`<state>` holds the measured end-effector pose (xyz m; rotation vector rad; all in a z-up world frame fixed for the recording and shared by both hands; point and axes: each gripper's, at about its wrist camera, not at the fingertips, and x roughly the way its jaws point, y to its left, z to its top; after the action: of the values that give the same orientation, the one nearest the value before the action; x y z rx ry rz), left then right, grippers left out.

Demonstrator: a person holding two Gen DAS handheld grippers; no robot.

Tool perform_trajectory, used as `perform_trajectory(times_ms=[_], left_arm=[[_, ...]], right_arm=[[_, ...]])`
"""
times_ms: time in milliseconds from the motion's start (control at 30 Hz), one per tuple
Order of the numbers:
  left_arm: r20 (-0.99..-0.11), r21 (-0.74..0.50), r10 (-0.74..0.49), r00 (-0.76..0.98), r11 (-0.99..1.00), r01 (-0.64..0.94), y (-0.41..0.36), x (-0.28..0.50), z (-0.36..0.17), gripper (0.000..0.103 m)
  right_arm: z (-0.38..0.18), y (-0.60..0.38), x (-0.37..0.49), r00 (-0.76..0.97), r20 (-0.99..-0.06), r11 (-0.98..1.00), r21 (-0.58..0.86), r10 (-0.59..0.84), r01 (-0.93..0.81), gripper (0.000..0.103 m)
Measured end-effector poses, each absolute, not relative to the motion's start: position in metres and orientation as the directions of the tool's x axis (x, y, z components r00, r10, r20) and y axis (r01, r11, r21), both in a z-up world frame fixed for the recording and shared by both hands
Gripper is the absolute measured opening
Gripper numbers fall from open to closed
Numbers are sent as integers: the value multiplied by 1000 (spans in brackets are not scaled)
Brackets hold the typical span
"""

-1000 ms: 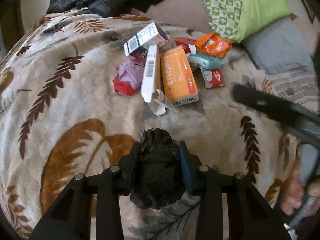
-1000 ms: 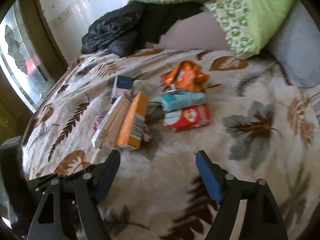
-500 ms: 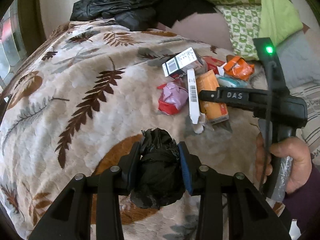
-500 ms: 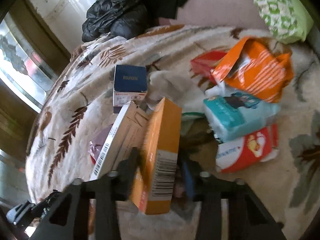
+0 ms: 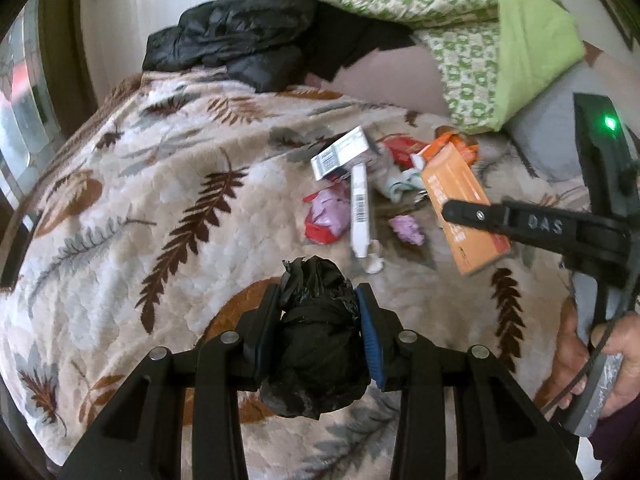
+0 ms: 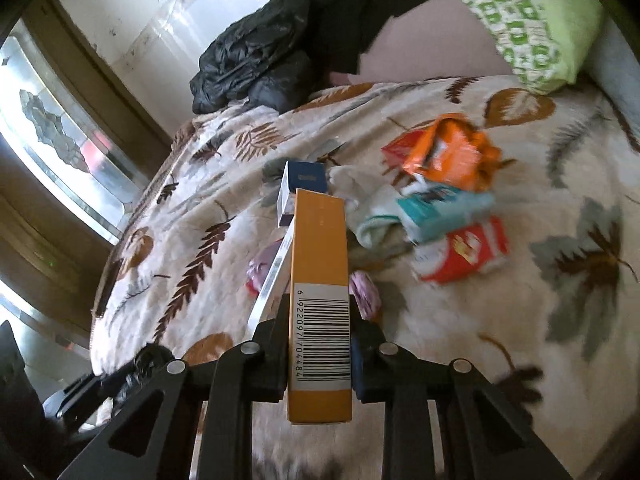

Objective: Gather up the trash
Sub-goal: 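Carry the black bag and orange box over the red basket with both tools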

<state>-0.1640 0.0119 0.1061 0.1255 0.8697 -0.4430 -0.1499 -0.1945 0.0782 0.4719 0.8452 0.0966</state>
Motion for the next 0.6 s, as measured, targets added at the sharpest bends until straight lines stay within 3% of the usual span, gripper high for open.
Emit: perform_trajectory(times_ms=[600], left_arm=[[-698, -71, -540, 470, 705, 705, -82, -252, 166, 37]], right_arm=[[120, -264, -350, 737, -675, 879, 331, -32, 342, 24]])
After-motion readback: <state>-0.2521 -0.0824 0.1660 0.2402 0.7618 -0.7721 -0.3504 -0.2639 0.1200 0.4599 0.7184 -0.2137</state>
